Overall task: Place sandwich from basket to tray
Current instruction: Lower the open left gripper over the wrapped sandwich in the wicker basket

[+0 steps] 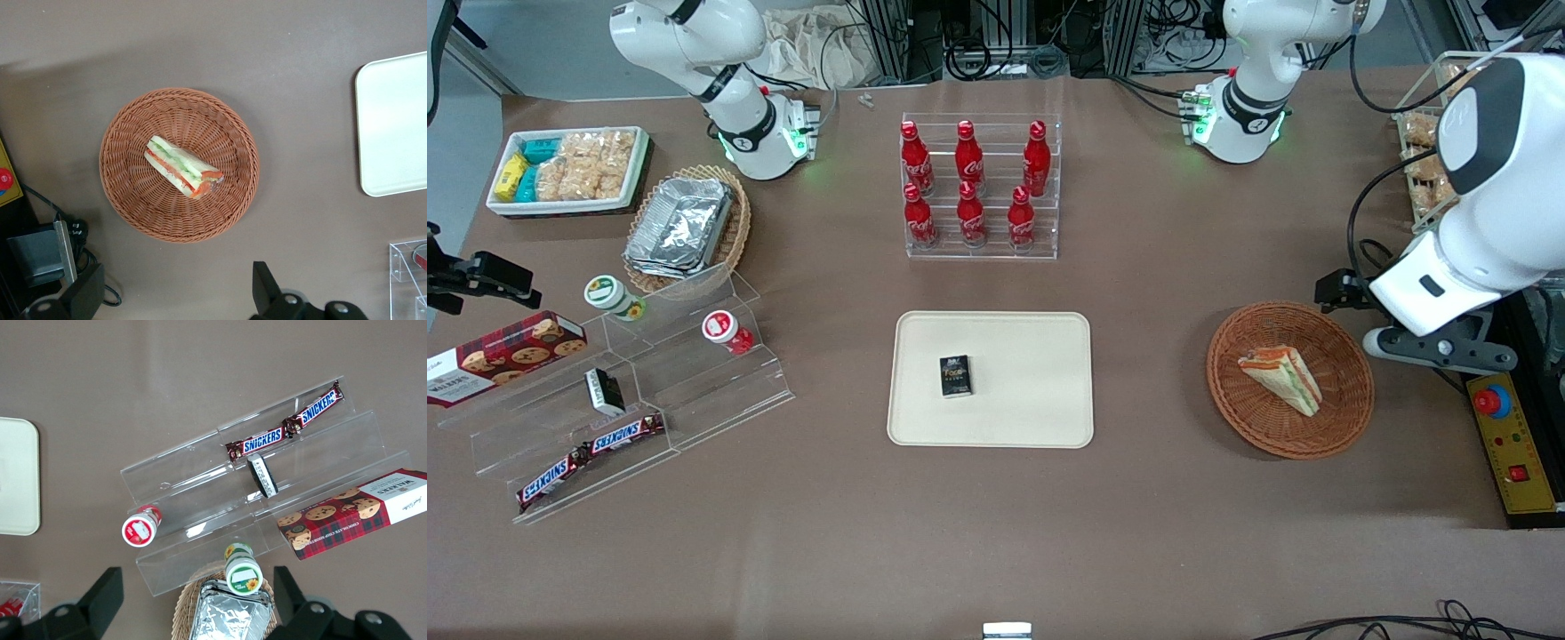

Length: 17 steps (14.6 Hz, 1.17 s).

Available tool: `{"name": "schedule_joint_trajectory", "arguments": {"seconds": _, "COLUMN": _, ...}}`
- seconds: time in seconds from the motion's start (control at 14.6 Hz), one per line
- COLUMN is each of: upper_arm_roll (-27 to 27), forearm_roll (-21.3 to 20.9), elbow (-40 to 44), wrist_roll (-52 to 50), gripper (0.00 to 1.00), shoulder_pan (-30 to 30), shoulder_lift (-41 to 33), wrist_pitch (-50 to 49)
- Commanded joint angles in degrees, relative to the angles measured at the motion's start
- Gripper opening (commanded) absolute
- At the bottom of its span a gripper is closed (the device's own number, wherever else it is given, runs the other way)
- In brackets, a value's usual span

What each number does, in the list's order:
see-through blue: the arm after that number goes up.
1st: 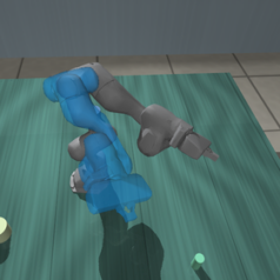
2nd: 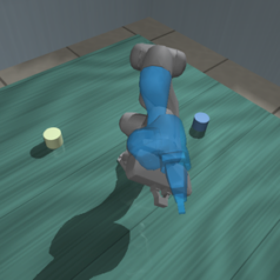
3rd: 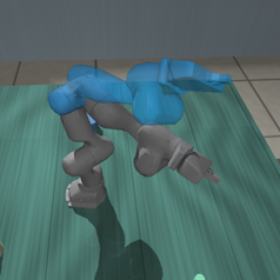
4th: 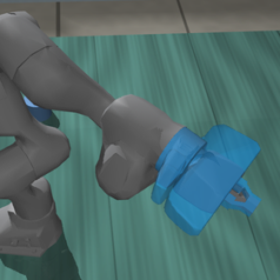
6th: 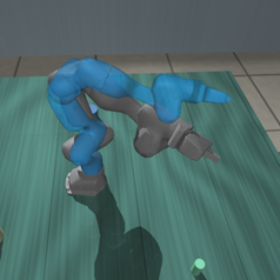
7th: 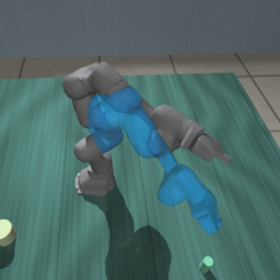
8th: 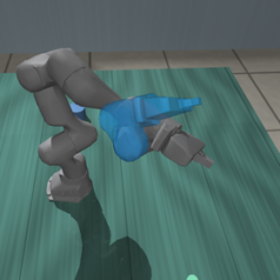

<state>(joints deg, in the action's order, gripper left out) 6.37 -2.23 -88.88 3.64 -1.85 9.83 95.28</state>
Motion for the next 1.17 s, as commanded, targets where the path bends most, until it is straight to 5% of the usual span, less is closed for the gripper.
{"name": "schedule_joint_trajectory", "arguments": {"seconds": 0.0, "upper_arm_roll": -0.66, "forearm_roll": 0.74, "elbow": 1.96, "wrist_roll": -0.57, "gripper": 1.0, "shoulder_pan": -0.7, "shoulder_lift": 2.11, "wrist_pitch": -1.59}}
{"name": "schedule_joint_trajectory", "arguments": {"seconds": 0.21, "upper_arm_roll": -0.66, "forearm_roll": 0.56, "elbow": 3.18, "wrist_roll": -3.72, "gripper": 1.0, "shoulder_pan": -0.52, "shoulder_lift": 4.57, "wrist_pitch": -1.67}}
{"name": "schedule_joint_trajectory", "arguments": {"seconds": 0.55, "upper_arm_roll": -1.09, "forearm_roll": 2.32, "elbow": -4.95, "wrist_roll": -23.83, "gripper": 1.0, "shoulder_pan": 0.0, "shoulder_lift": 4.95, "wrist_pitch": 5.67}}
{"name": "schedule_joint_trajectory", "arguments": {"seconds": 0.75, "upper_arm_roll": -1.36, "forearm_roll": 1.88, "elbow": -14.37, "wrist_roll": -25.44, "gripper": 1.0, "shoulder_pan": 0.0, "shoulder_lift": 2.57, "wrist_pitch": 16.58}}
{"name": "schedule_joint_trajectory", "arguments": {"seconds": 1.1, "upper_arm_roll": -2.85, "forearm_roll": 1.7, "elbow": -18.42, "wrist_roll": -28.68, "gripper": 1.0, "shoulder_pan": -0.08, "shoulder_lift": 4.58, "wrist_pitch": 23.8}}
